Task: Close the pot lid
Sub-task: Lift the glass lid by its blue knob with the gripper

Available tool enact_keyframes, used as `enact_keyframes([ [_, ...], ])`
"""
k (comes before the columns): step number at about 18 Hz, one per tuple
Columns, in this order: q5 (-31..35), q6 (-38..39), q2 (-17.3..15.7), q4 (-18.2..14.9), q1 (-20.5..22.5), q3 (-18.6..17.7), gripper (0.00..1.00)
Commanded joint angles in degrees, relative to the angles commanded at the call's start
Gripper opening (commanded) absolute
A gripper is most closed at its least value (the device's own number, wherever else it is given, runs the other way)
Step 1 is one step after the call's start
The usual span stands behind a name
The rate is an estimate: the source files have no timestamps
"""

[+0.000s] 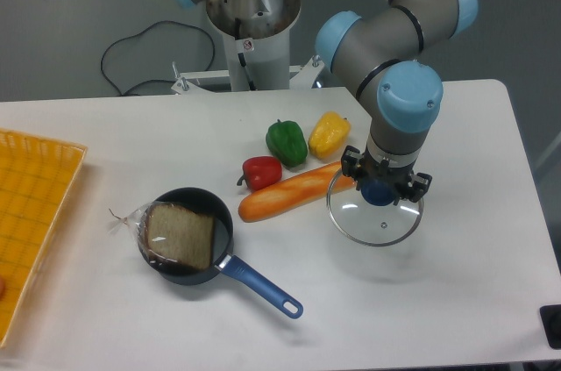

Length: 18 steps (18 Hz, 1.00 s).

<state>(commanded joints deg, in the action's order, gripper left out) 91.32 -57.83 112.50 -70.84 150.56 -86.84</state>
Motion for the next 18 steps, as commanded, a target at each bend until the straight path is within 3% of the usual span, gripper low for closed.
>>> enact_keyframes([
  [14, -1.1, 1.3, -1.8, -0.1, -2.7, -1.0, 0.52],
  [18, -1.8, 2.6, -3.0, -1.7, -4.3, -1.1, 0.52],
])
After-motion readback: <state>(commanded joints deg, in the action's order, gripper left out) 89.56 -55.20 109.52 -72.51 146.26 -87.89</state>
